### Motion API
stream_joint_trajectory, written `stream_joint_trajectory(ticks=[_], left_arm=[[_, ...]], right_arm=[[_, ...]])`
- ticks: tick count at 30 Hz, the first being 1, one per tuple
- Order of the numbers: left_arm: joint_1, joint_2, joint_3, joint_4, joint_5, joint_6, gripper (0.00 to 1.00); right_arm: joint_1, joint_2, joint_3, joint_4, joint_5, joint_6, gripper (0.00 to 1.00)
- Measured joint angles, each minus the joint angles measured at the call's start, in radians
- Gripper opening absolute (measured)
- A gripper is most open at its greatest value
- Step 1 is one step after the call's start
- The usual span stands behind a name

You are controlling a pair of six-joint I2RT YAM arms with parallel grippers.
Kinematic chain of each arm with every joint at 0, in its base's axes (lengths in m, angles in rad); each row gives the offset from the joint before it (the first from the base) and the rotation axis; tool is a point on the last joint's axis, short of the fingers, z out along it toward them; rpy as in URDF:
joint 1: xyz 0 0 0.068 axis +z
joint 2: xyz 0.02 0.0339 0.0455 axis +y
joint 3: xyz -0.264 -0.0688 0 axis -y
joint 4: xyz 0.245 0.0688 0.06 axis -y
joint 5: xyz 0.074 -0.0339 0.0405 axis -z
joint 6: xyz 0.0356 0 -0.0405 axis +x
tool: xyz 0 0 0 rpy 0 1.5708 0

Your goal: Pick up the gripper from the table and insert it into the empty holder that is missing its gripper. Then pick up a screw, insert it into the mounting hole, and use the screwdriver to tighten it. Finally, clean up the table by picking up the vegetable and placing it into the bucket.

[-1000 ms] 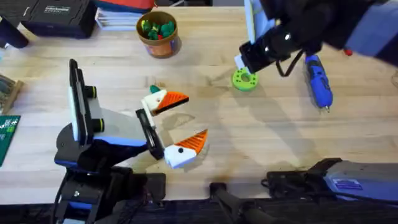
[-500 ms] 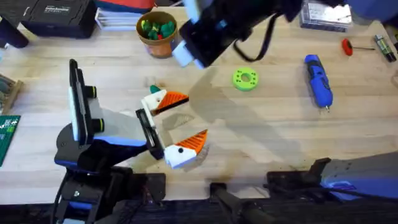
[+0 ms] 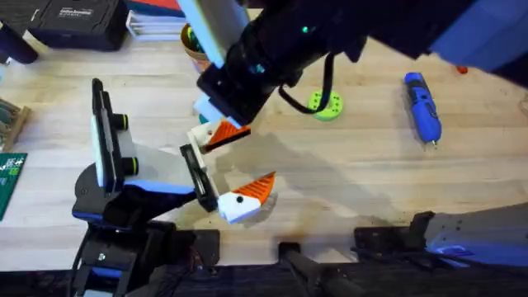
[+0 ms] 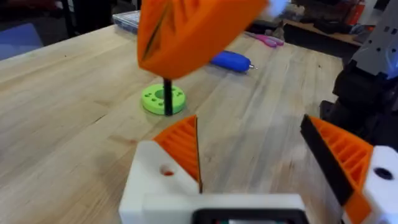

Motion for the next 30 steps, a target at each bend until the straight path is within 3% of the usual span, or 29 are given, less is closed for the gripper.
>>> stream_joint_trajectory(ticks=[30], left_arm=[[0.000, 0.000, 0.000, 0.000, 0.000, 0.000, 0.985]], right_arm=[[0.037, 0.082, 0.001, -0.001, 0.012, -0.001, 0.007]])
